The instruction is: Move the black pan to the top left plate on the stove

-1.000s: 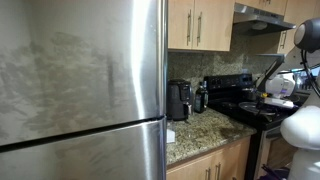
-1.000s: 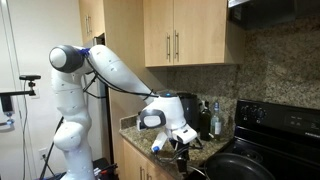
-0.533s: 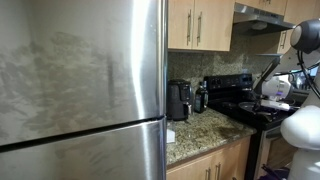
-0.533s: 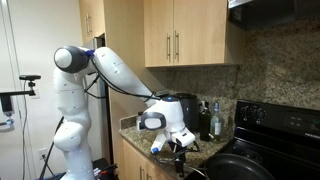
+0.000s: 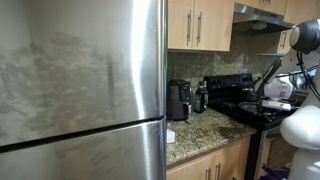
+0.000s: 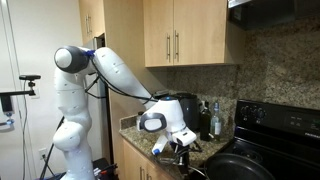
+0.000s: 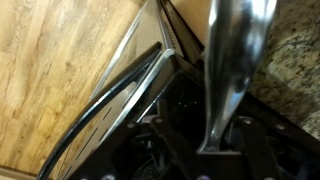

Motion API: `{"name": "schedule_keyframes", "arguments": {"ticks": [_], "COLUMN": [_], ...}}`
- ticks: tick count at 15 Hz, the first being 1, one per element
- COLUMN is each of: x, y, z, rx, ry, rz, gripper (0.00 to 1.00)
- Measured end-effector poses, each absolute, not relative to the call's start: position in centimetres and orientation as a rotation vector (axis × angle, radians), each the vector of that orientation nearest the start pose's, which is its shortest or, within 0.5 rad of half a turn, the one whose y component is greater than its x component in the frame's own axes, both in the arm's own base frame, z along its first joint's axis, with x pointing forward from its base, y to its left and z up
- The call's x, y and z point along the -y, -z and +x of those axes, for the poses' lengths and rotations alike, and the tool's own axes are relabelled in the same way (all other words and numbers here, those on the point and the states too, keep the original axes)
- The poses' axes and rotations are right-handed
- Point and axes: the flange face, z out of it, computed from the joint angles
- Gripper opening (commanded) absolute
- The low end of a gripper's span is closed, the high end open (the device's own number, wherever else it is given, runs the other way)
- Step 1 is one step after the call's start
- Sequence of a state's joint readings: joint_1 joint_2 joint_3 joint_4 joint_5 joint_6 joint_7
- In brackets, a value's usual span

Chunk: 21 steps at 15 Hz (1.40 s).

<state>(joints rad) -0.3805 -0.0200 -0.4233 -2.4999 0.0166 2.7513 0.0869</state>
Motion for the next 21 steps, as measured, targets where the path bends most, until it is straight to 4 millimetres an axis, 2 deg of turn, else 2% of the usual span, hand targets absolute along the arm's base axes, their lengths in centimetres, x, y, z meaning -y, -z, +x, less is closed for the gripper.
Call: {"name": "schedule_keyframes", "arguments": {"ticks": [2, 7, 11, 13, 16, 18, 20, 21], "x": [35.7, 35.5, 36.5, 37.1, 37.1, 35.9, 34.0, 33.3], "y": [-31.7, -31.5, -32.3, -34.0, -38.3, -40.6, -41.6, -41.8], "z": [33.6, 33.6, 33.4, 34.1, 36.2, 37.9, 39.6, 40.3], "rx": [-1.411, -1.375, -1.365, -1.312, -1.189, -1.086, -0.961, -0.916], "ry": [0.407, 0.392, 0.450, 0.545, 0.708, 0.824, 0.973, 1.043], "rz": [-2.870, -2.889, -2.937, -2.999, -3.110, -3.167, -3.201, -3.200], "gripper": [0.01, 0.01, 0.02, 0.02, 0.02, 0.02, 0.02, 0.07]}}
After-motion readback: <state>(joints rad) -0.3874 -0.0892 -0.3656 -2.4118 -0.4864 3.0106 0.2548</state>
